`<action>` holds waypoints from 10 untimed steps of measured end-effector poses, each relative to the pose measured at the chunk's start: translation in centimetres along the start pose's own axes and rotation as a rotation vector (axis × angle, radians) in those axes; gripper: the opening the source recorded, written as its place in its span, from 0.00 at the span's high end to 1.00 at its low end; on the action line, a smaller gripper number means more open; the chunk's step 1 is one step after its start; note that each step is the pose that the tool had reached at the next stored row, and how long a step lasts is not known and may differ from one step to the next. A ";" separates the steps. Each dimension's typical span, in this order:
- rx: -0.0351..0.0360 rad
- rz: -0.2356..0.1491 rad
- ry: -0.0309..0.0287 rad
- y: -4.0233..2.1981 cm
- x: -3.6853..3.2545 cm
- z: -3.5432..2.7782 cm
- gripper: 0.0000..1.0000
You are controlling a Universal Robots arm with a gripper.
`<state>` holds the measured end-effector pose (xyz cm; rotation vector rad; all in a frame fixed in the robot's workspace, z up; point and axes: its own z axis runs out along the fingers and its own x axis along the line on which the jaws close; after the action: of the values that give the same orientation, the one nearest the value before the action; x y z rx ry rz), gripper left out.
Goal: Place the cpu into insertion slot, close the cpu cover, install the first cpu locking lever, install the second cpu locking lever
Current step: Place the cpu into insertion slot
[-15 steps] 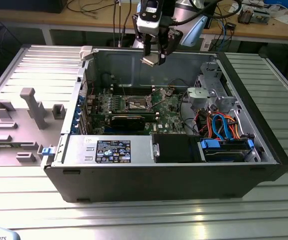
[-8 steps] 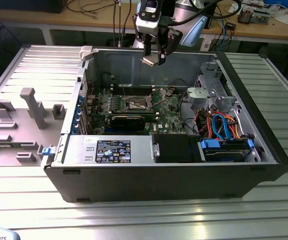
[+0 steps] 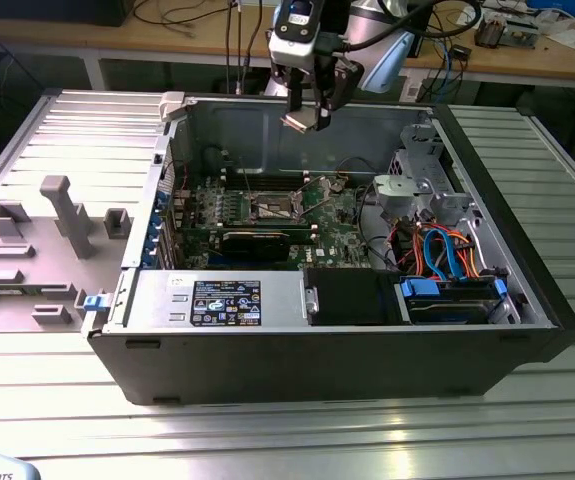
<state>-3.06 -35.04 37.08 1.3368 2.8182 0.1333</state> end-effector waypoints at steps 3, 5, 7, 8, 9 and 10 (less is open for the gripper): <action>-0.0006 0.031 -0.0027 0.00 0.00 0.01 0.46; -0.0010 0.054 -0.0046 0.00 0.00 0.02 0.46; -0.0014 0.074 -0.0063 0.00 0.00 0.02 0.46; -0.0016 0.088 -0.0075 -0.02 0.01 0.02 0.46; -0.0017 0.093 -0.0080 -0.03 0.02 0.02 0.46; -0.0018 0.094 -0.0081 -0.03 0.02 0.03 0.46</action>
<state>-3.09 -35.04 37.05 1.4666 2.7484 0.1315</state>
